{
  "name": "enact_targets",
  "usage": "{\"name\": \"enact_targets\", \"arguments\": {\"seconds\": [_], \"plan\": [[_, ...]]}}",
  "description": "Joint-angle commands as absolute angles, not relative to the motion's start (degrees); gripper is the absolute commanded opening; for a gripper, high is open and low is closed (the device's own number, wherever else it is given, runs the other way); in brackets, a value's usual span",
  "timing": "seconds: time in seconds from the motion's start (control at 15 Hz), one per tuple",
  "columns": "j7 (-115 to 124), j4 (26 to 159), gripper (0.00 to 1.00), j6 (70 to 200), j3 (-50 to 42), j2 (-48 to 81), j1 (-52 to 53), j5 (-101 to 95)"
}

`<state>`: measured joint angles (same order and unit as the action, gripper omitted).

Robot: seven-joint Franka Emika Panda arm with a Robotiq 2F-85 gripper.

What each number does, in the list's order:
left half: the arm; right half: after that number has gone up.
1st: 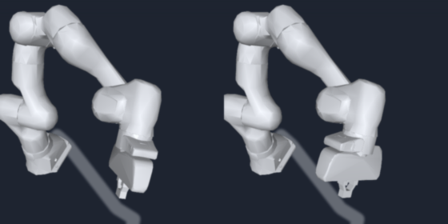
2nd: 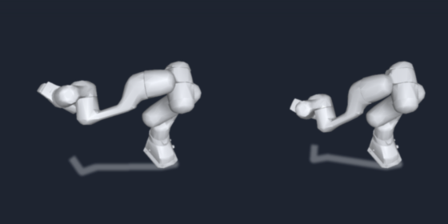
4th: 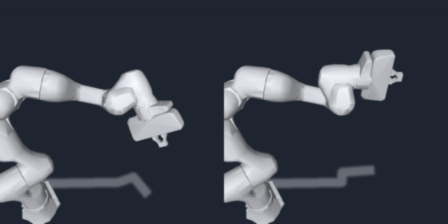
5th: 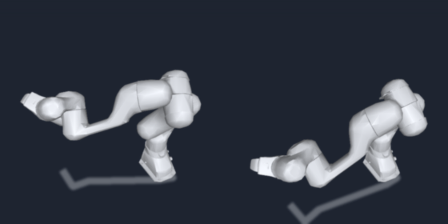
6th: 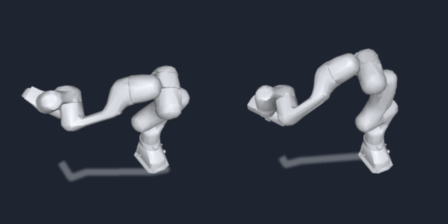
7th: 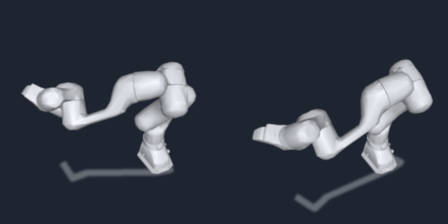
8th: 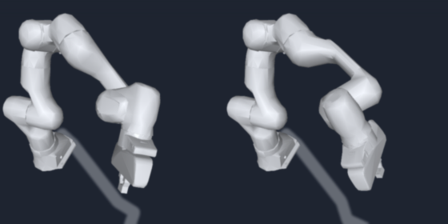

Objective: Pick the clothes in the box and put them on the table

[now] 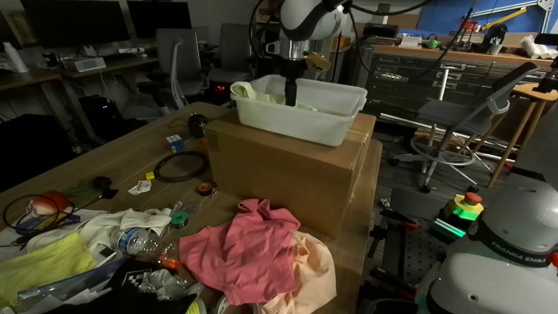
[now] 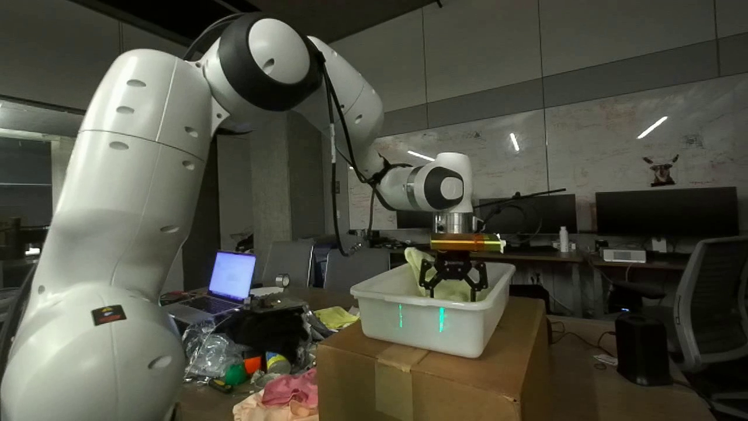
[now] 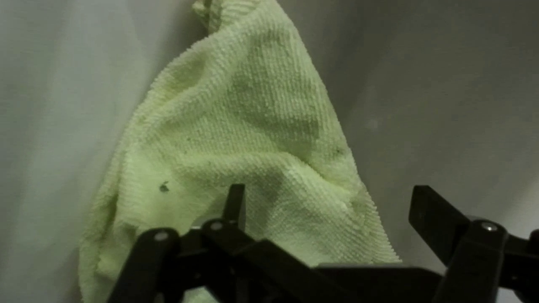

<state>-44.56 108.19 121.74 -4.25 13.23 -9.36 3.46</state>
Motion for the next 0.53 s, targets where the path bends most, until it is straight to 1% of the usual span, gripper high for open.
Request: {"name": "enact_targets", "arguments": {"seconds": [0.0,0.47], "plan": [[-47.26,106.07,1.0,120.41,-3.54,15.36,-10.54,5.66],[-45.26,107.48,1.0,123.02,-3.82,16.27,-9.9,2.54]]}}
